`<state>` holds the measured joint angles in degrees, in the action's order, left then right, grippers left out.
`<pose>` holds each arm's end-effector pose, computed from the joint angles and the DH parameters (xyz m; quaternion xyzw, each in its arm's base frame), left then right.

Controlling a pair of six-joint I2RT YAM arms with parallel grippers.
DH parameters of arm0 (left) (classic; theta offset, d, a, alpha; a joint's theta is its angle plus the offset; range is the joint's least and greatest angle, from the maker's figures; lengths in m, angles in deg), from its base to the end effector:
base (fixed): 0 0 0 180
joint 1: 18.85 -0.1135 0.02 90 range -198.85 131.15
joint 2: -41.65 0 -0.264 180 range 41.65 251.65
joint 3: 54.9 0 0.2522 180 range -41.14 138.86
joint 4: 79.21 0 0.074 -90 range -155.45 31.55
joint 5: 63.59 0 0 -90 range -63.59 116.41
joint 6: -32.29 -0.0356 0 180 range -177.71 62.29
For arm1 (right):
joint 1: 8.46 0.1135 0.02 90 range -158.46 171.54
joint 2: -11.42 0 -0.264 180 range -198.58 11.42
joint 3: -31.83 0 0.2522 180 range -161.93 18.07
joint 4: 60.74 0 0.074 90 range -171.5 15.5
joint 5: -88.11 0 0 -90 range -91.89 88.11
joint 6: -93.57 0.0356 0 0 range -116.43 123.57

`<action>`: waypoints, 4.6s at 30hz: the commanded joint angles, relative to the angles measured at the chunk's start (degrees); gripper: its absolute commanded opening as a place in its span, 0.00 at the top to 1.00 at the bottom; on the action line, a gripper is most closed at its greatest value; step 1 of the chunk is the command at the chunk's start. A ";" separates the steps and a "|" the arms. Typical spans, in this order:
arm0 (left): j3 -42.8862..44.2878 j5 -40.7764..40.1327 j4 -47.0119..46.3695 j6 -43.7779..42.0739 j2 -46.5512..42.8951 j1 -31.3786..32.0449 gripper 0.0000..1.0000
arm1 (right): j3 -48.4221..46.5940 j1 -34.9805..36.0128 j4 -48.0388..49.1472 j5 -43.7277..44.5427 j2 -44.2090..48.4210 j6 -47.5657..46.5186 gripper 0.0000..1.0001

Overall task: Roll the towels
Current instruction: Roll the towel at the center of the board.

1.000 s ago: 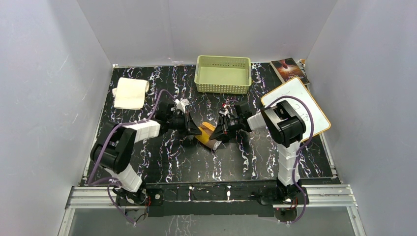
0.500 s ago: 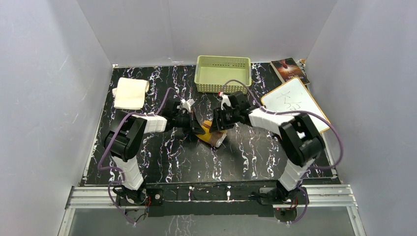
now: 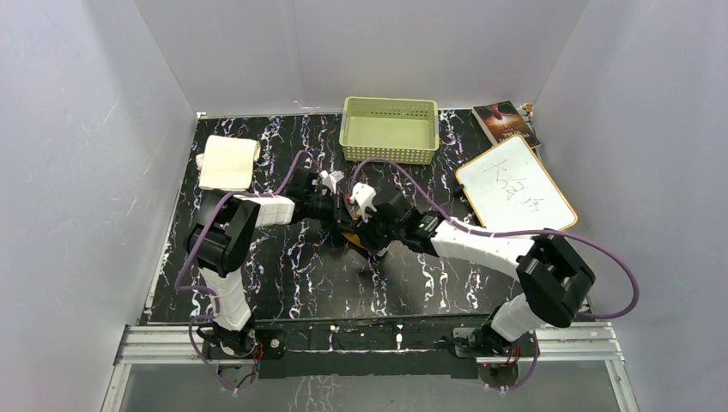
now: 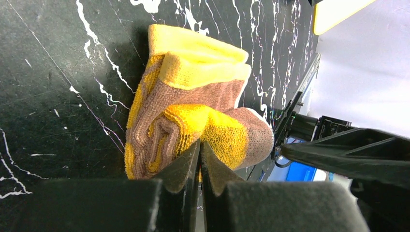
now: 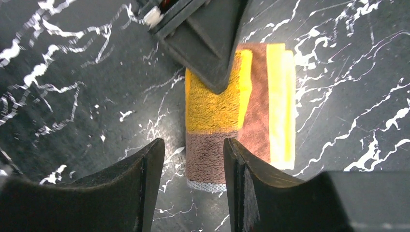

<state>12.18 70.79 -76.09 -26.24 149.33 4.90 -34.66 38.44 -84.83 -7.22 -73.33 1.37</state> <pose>0.3227 -0.1692 0.1322 0.0908 0.8595 -0.4764 0.1615 0.2137 0.2332 0.2236 -0.3968 0.8234 0.1928 0.3570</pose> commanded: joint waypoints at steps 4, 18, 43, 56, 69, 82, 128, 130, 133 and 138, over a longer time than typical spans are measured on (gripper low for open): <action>-0.04 -5.62 7.74 -4.40 3.21 0.29 0.97 | -0.48 4.87 0.44 9.03 -4.14 -5.70 0.54; 1.90 -4.21 11.30 -6.52 4.10 0.33 0.97 | 1.79 8.02 2.29 21.59 -9.78 -5.92 0.57; 6.20 -2.30 17.20 -4.08 -13.92 -5.55 0.52 | 1.42 -10.03 7.41 -19.16 -7.44 12.67 0.86; -2.65 -6.18 5.04 3.58 -11.41 0.09 0.46 | 4.48 -23.32 18.25 -42.42 -19.49 26.37 0.86; -0.93 -9.96 -6.73 7.83 -1.25 3.93 0.44 | 10.19 -28.95 32.02 -52.65 -24.06 36.56 0.85; -3.63 -10.26 -20.74 15.07 3.88 4.69 0.42 | 11.42 -29.21 35.31 -53.30 -26.35 38.80 0.84; 6.17 -18.63 3.89 5.51 3.21 6.55 0.39 | -0.01 -0.77 -0.23 15.58 -9.31 15.10 0.59; 5.27 -15.26 0.23 6.65 3.17 6.53 0.28 | 0.50 -0.88 0.29 14.94 -9.26 15.31 0.62; 5.10 -11.29 -4.17 8.76 5.03 6.56 0.21 | 1.49 -1.56 2.07 11.66 -8.89 15.82 0.65; 5.03 -10.66 -6.54 10.15 6.36 6.56 0.18 | 4.21 -4.97 6.26 3.23 -7.73 18.23 0.69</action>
<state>18.65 60.19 -83.37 -16.28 153.22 11.24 -33.54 36.34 -82.64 3.87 -81.68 16.23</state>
